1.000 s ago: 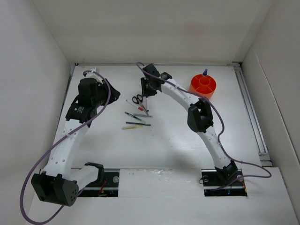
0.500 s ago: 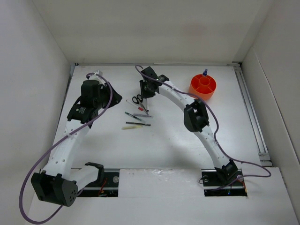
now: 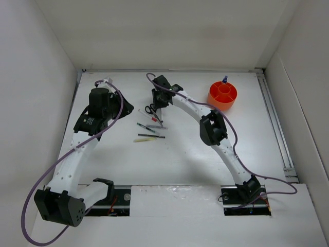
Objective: Sort the stationery into containers
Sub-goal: Pick up the scissors from the center of the board.
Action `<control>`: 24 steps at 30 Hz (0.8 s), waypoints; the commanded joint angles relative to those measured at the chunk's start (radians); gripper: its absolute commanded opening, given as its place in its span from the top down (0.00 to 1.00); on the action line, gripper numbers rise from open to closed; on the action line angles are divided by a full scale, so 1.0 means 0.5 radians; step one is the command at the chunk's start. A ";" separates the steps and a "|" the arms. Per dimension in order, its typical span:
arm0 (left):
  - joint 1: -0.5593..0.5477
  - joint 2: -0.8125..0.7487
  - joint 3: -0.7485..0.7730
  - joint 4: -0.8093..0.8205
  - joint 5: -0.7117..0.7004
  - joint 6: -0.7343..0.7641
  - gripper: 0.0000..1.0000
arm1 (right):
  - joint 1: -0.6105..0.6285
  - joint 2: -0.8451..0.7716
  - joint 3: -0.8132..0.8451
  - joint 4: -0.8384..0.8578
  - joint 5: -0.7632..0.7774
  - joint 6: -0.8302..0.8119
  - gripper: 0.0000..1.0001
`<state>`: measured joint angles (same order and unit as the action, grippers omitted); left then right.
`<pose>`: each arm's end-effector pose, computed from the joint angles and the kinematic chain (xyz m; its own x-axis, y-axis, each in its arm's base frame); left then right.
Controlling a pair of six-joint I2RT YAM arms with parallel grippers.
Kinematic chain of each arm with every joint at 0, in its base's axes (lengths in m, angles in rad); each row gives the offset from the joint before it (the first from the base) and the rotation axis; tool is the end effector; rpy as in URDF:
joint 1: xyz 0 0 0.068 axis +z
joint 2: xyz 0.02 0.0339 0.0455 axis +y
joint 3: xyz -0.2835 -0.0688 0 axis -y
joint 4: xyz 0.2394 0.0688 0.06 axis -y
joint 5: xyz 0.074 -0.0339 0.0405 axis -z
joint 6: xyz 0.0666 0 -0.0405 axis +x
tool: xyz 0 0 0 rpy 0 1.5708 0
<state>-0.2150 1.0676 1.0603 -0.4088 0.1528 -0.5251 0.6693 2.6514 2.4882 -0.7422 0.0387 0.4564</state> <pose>0.2431 -0.0635 0.3636 -0.5156 -0.3945 -0.7606 0.1022 0.8530 -0.5118 0.4744 0.3720 0.1567 -0.8188 -0.0862 -0.5676 -0.2678 0.9319 0.2448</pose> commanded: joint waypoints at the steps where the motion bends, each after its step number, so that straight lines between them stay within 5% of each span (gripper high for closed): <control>1: -0.006 -0.055 -0.007 0.023 -0.002 0.007 0.67 | 0.039 0.054 0.070 0.082 0.109 0.044 0.70; 3: -0.006 -0.055 -0.007 0.023 -0.002 0.007 0.67 | 0.057 0.054 0.070 0.082 0.180 0.044 0.72; 8: -0.006 -0.073 -0.007 0.004 -0.042 0.007 0.67 | 0.057 0.072 0.031 0.082 0.223 0.063 1.00; 24: -0.006 -0.015 -0.025 0.106 -0.005 -0.011 0.67 | -0.084 -0.700 -0.184 0.558 -0.065 0.336 1.00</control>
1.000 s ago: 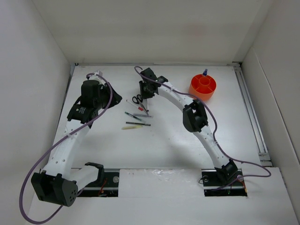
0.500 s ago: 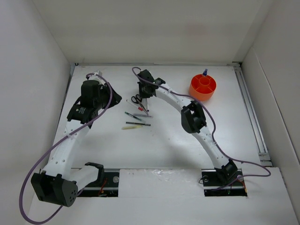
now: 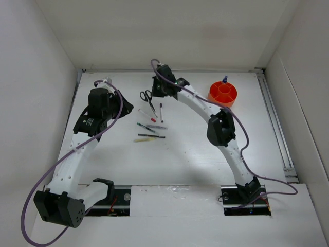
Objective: Sort the stationery into containers
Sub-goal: Pick up the scissors from the center of the board, then place the scissors in the storage box.
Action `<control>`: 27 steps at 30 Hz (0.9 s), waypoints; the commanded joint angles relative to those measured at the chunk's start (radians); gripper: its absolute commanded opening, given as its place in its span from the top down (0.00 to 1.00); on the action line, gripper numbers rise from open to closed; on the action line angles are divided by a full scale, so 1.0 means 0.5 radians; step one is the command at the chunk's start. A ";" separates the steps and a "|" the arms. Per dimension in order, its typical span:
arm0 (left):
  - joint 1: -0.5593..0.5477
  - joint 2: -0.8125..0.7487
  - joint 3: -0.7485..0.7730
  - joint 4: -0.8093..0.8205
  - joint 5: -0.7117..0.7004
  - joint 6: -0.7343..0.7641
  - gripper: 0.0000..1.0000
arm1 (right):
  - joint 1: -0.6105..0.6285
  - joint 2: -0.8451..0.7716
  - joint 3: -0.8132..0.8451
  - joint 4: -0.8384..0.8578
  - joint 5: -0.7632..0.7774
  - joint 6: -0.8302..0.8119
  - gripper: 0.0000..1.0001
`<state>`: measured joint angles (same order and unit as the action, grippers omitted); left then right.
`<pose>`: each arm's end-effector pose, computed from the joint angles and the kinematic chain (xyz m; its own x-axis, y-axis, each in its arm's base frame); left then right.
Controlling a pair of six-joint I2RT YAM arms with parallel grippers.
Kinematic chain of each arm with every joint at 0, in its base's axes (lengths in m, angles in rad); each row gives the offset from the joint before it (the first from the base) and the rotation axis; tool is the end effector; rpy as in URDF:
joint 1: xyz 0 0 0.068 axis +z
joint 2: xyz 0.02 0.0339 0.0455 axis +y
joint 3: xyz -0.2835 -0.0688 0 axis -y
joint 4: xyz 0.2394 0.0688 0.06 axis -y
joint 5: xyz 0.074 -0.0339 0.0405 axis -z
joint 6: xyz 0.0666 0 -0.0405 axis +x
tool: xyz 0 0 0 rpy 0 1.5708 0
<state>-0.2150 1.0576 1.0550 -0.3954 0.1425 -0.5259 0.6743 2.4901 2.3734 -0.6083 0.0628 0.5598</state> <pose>0.2416 -0.0624 0.3656 -0.4977 -0.3999 -0.7696 0.1032 0.8537 -0.5104 0.4676 0.3684 0.2240 -0.7503 0.0787 -0.6563 -0.2218 0.9053 0.3622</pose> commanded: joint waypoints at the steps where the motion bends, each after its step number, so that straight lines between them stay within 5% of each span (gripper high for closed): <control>1: -0.006 0.005 0.010 0.100 0.016 -0.010 0.67 | -0.121 -0.418 0.045 0.314 -0.131 0.169 1.00; 5: -0.006 0.026 0.010 0.143 0.034 -0.010 0.67 | -0.290 -0.684 -0.052 0.357 -0.132 0.215 1.00; 14: -0.049 0.081 -0.051 0.275 0.120 -0.050 0.67 | -1.099 -1.350 -0.620 0.379 0.230 0.298 1.00; 20: -0.049 0.118 -0.030 0.294 0.120 -0.007 0.67 | -1.507 -1.486 -0.936 0.376 0.430 0.396 1.00; 27: -0.049 0.195 -0.030 0.358 0.160 -0.007 0.67 | -1.637 -1.443 -1.077 0.419 0.448 0.396 1.00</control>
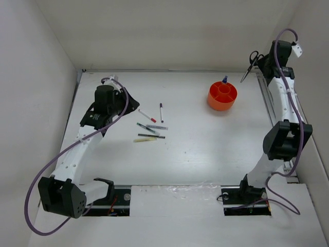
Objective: Sort the stationery into containers
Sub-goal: Place the scissors in the storage box.
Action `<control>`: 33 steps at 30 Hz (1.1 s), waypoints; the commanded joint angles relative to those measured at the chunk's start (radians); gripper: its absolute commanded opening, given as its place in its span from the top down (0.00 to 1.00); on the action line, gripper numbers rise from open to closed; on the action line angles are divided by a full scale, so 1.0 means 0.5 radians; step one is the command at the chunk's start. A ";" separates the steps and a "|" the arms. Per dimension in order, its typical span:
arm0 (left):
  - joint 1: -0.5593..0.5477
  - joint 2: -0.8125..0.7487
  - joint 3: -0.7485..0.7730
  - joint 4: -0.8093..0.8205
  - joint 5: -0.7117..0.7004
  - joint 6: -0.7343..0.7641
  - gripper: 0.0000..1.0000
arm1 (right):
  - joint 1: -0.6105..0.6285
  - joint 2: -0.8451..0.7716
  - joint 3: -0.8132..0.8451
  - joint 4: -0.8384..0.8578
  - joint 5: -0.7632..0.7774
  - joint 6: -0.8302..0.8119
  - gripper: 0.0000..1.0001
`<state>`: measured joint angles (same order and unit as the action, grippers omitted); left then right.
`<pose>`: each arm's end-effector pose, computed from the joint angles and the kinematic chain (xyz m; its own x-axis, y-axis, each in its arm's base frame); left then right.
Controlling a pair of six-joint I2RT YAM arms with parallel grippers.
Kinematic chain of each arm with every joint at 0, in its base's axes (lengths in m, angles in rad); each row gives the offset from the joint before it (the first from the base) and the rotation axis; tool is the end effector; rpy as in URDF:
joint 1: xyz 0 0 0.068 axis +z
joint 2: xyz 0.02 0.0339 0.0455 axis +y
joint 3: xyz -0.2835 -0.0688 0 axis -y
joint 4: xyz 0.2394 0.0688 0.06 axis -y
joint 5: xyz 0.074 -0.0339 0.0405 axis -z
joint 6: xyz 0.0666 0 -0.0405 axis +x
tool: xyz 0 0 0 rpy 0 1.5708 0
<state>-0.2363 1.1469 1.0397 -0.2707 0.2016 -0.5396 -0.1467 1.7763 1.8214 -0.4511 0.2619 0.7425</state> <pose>0.2664 -0.0779 0.3546 -0.5186 -0.3929 -0.7594 0.1677 0.8242 -0.5409 0.4341 -0.0816 0.4071 -0.0333 0.6651 -0.7460 0.5416 0.6394 0.5458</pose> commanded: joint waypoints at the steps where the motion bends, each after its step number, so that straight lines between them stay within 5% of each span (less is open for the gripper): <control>1: -0.006 0.016 0.022 0.109 0.042 0.021 0.67 | 0.005 0.018 0.008 0.123 0.050 0.030 1.00; 33: -0.006 0.210 0.114 0.109 0.005 0.058 0.67 | 0.293 0.537 0.140 0.239 0.863 -0.255 1.00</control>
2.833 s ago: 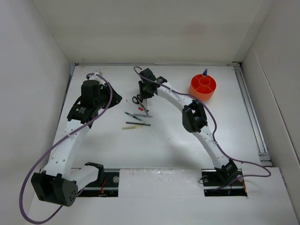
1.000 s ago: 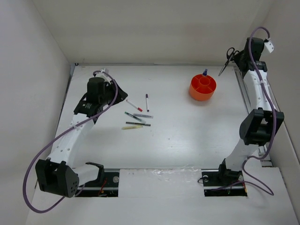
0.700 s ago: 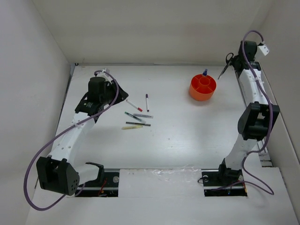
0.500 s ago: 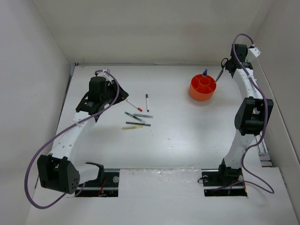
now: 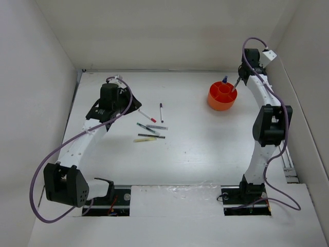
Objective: Sort the stationery into containers
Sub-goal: Place the scissors in the storage box.
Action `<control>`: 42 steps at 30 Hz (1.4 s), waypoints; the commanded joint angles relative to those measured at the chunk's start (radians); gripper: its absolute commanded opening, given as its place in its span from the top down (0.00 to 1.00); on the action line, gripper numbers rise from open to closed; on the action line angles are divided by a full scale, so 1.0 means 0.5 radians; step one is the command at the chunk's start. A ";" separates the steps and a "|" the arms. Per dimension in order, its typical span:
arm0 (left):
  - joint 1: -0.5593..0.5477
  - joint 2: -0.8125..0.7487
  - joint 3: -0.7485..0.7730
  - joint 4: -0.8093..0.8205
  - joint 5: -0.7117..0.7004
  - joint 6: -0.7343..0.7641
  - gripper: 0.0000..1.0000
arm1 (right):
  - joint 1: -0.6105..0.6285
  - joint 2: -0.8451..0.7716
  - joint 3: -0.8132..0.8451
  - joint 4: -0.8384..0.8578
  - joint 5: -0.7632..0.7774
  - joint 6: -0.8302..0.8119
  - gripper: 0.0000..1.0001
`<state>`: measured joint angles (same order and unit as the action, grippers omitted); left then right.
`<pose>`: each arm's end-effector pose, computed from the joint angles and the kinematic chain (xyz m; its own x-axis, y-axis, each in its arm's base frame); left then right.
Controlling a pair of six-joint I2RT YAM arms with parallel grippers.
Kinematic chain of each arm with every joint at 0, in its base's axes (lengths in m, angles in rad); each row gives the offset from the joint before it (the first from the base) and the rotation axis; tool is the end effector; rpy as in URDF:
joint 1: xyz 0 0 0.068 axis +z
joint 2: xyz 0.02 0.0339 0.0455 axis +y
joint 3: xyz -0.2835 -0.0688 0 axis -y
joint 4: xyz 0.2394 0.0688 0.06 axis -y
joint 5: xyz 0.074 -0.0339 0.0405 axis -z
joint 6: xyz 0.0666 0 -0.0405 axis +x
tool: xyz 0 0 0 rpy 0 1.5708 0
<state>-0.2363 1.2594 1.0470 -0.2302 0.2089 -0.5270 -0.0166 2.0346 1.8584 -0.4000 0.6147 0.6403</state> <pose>0.2938 -0.0850 0.3320 -0.5667 -0.3696 -0.7364 0.1460 0.8345 -0.5312 0.5000 -0.0467 0.3142 -0.1399 0.4905 -0.8602 0.7241 0.6432 0.2490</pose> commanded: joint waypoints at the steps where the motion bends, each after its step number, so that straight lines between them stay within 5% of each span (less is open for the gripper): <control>1: -0.006 -0.015 0.100 0.028 -0.028 0.032 0.67 | 0.033 0.039 0.039 0.137 0.178 -0.050 1.00; 17: -0.006 0.021 0.100 -0.012 -0.028 0.051 0.67 | 0.177 0.082 -0.069 0.174 0.445 -0.087 1.00; 35: -0.006 -0.052 0.005 -0.012 -0.010 0.051 0.67 | 0.276 -0.240 -0.419 0.156 0.584 0.085 1.00; 42: -0.006 -0.089 -0.014 0.006 0.027 0.032 0.67 | 0.315 -0.387 -0.612 0.192 0.519 0.103 0.88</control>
<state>-0.2363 1.2625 1.0473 -0.2447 0.2092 -0.5137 0.1265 1.8977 1.5829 -0.3443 0.8673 0.6746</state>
